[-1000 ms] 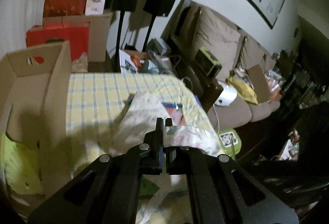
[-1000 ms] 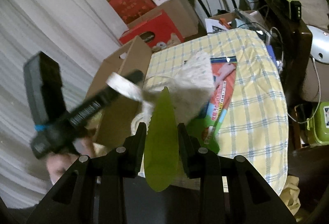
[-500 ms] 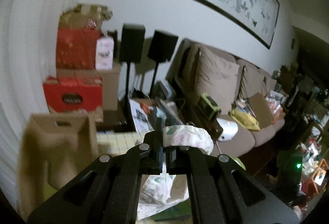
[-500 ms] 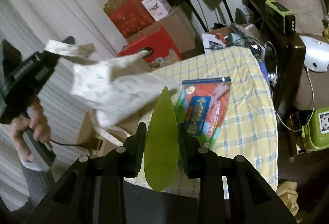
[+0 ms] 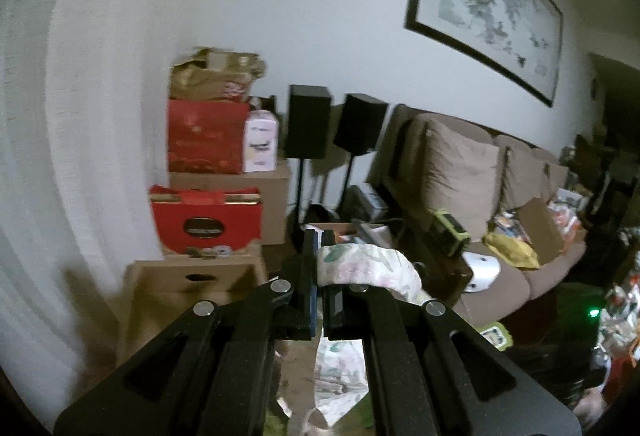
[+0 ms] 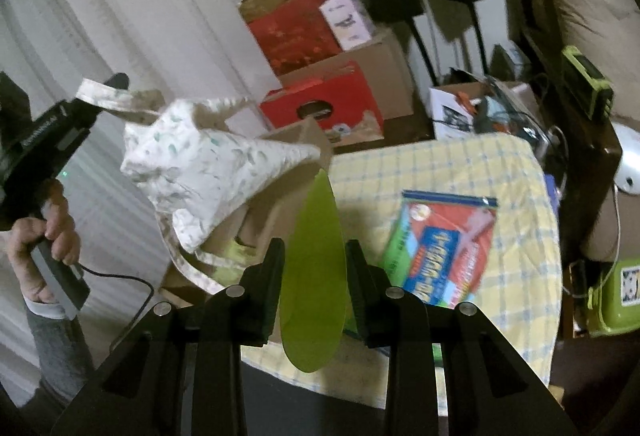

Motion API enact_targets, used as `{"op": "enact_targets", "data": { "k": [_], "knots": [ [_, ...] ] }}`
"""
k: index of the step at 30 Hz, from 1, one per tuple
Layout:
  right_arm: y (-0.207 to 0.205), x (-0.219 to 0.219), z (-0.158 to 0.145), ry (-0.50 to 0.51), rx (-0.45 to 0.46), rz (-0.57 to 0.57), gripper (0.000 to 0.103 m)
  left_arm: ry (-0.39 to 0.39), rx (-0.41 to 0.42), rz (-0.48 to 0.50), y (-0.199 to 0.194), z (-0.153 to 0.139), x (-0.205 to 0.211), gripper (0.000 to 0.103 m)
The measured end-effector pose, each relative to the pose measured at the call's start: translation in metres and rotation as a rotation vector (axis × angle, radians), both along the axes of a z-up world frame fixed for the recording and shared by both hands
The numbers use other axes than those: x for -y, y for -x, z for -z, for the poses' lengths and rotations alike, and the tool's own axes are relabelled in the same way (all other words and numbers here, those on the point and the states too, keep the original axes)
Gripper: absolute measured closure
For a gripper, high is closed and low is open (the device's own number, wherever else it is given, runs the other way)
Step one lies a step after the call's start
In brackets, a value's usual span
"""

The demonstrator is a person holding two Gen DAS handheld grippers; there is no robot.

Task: Organize objects
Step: 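Carry the cloth bag with the left tool toward the box while the right tool holds the green item, then open both tools to drop the cloth bag and green leaf item into the box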

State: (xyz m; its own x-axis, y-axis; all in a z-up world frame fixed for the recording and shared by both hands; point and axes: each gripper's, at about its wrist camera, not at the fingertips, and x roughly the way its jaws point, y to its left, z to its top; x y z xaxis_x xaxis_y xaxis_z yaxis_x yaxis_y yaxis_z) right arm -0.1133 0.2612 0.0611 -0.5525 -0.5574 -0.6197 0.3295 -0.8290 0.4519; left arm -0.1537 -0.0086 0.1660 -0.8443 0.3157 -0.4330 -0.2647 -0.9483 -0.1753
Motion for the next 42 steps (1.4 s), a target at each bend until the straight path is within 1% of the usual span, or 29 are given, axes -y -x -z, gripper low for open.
{"op": "enact_targets", "data": {
  "k": [3,7,11,18,21,25,28,30,33,35,36,37,38,39,40,42],
  "knots": [
    [0.004,0.023,-0.006,-0.005,-0.012,-0.037,0.073,0.012,0.008,-0.053,0.004,0.006,0.023,0.102],
    [0.012,0.053,-0.007,-0.005,-0.007,-0.080,0.073,0.023,0.031,-0.115,0.013,0.021,0.051,0.102],
    [0.019,0.082,-0.008,-0.005,0.001,-0.122,0.073,0.030,0.074,-0.168,0.021,0.042,0.078,0.102],
    [0.032,0.131,-0.008,-0.018,0.010,-0.181,0.073,0.057,0.148,-0.214,0.018,0.087,0.106,0.102],
    [0.038,0.146,-0.003,-0.020,0.022,-0.197,0.073,0.068,0.200,-0.211,0.016,0.112,0.110,0.102],
    [0.044,0.162,0.005,-0.028,0.041,-0.208,0.073,0.111,0.263,-0.207,0.010,0.146,0.110,0.102],
    [0.049,0.171,0.013,-0.028,0.061,-0.214,0.073,0.134,0.345,-0.173,0.006,0.171,0.105,0.101],
    [0.051,0.176,0.018,-0.022,0.075,-0.219,0.073,0.174,0.395,-0.167,0.002,0.188,0.100,0.101],
    [0.053,0.186,0.025,-0.013,0.095,-0.228,0.073,0.240,0.442,-0.181,-0.008,0.208,0.095,0.099],
    [0.056,0.193,0.030,-0.007,0.110,-0.232,0.073,0.262,0.469,-0.192,-0.014,0.218,0.095,0.098],
    [0.057,0.197,0.033,-0.004,0.118,-0.235,0.073,0.258,0.480,-0.195,-0.018,0.222,0.096,0.094],
    [0.059,0.201,0.037,0.000,0.130,-0.238,0.073,0.245,0.489,-0.195,-0.021,0.224,0.098,0.085],
    [0.058,0.203,0.038,0.002,0.135,-0.239,0.073,0.226,0.497,-0.196,-0.025,0.225,0.100,0.079],
    [0.059,0.207,0.040,0.004,0.141,-0.241,0.073,0.199,0.498,-0.201,-0.030,0.225,0.103,0.067],
    [0.060,0.210,0.042,0.004,0.147,-0.244,0.073,0.169,0.494,-0.210,-0.035,0.223,0.107,0.058],
    [0.061,0.220,0.049,0.002,0.160,-0.248,0.073,0.119,0.487,-0.221,-0.042,0.219,0.113,0.051]
  ]
}}
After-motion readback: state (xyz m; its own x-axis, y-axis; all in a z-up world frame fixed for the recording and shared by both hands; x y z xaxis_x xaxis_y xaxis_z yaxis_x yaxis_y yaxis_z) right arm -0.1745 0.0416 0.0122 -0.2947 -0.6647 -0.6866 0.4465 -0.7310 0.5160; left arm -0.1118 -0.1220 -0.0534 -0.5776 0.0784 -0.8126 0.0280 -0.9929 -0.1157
